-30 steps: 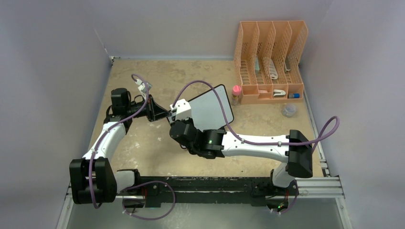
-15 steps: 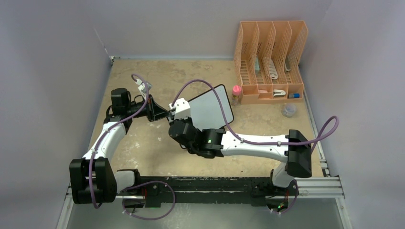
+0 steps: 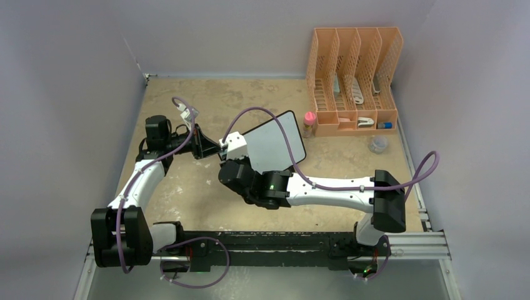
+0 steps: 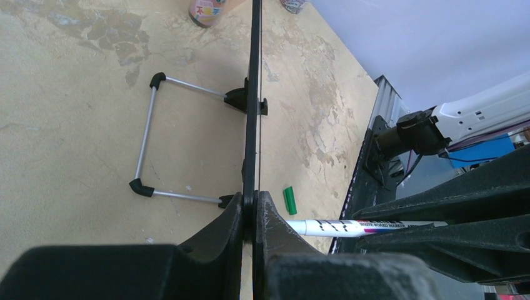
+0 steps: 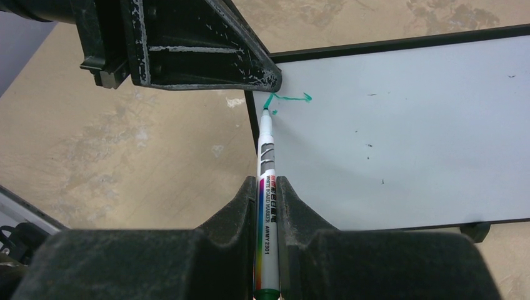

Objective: Write a sentence on the whiteboard

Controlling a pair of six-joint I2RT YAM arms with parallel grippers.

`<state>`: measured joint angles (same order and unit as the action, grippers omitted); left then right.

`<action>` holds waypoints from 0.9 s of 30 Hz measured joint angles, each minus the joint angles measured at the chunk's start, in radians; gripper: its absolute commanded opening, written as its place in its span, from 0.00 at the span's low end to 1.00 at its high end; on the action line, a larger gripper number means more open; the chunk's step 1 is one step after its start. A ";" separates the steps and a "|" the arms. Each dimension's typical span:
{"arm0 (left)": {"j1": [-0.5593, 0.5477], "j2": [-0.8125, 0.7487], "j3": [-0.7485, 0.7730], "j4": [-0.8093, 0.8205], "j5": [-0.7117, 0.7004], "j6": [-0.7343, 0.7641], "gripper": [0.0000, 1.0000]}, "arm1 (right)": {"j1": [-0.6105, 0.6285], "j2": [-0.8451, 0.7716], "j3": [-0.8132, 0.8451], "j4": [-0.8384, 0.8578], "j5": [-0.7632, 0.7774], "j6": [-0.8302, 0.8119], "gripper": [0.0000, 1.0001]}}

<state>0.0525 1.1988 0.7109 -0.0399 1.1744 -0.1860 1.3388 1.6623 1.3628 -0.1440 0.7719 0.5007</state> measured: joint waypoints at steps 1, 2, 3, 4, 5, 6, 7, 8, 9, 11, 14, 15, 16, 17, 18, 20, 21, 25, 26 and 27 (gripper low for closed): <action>0.000 0.000 0.000 0.000 0.000 0.000 0.00 | 0.000 0.000 0.000 -0.004 0.000 0.002 0.00; 0.000 0.000 0.000 0.000 0.000 0.000 0.00 | 0.001 0.000 0.000 -0.008 0.000 0.005 0.00; 0.000 0.000 0.000 0.000 0.000 0.000 0.00 | 0.001 0.000 0.000 -0.013 0.000 0.007 0.00; 0.000 0.000 0.000 0.000 0.000 0.000 0.00 | 0.001 0.000 0.000 -0.018 0.000 0.010 0.00; -0.001 0.000 0.000 0.000 0.000 0.000 0.00 | 0.001 0.000 0.000 -0.023 0.000 0.014 0.00; -0.001 0.000 0.000 0.000 0.000 0.000 0.00 | 0.001 0.000 0.000 -0.028 0.000 0.018 0.00; -0.001 0.000 0.000 0.000 0.000 0.000 0.00 | 0.001 0.000 0.000 -0.033 0.000 0.021 0.00; -0.001 0.000 0.000 0.000 0.000 0.000 0.00 | 0.001 0.000 0.000 -0.038 0.000 0.024 0.00; -0.001 0.000 0.000 0.000 0.000 0.000 0.00 | 0.001 0.000 0.000 -0.041 0.000 0.029 0.00; -0.001 0.000 0.000 0.000 0.000 0.000 0.00 | 0.001 0.000 0.000 -0.047 0.001 0.037 0.00; -0.001 0.000 0.000 0.000 0.000 0.000 0.00 | 0.001 0.000 -0.001 -0.054 0.002 0.050 0.00; -0.001 0.000 0.000 0.000 0.000 0.000 0.00 | 0.001 0.000 -0.003 -0.055 0.003 0.055 0.00; -0.001 0.000 0.000 0.000 -0.001 0.000 0.00 | 0.002 0.000 -0.006 -0.056 0.003 0.061 0.00; -0.001 0.000 0.000 0.000 -0.002 0.000 0.00 | 0.002 0.000 -0.009 -0.060 0.003 0.065 0.00; -0.001 0.000 0.000 0.000 -0.003 0.000 0.00 | 0.003 -0.001 -0.013 -0.063 0.002 0.069 0.00; -0.001 0.000 0.000 0.000 -0.005 0.000 0.00 | 0.004 -0.001 -0.020 -0.070 0.000 0.078 0.00; -0.001 0.000 0.000 0.000 -0.005 0.001 0.00 | 0.004 -0.001 -0.024 -0.073 -0.001 0.084 0.00; -0.001 0.000 0.000 0.000 -0.006 0.006 0.00 | 0.008 -0.002 -0.036 -0.097 -0.005 0.103 0.00; -0.001 0.000 0.000 0.000 -0.006 0.006 0.00 | 0.009 -0.002 -0.040 -0.100 -0.006 0.108 0.00; -0.001 0.000 0.000 0.000 -0.006 0.006 0.00 | 0.010 -0.002 -0.042 -0.106 -0.007 0.113 0.00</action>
<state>0.0517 1.1988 0.7109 -0.0402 1.1679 -0.1795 1.3487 1.6600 1.3205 -0.2501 0.7647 0.6132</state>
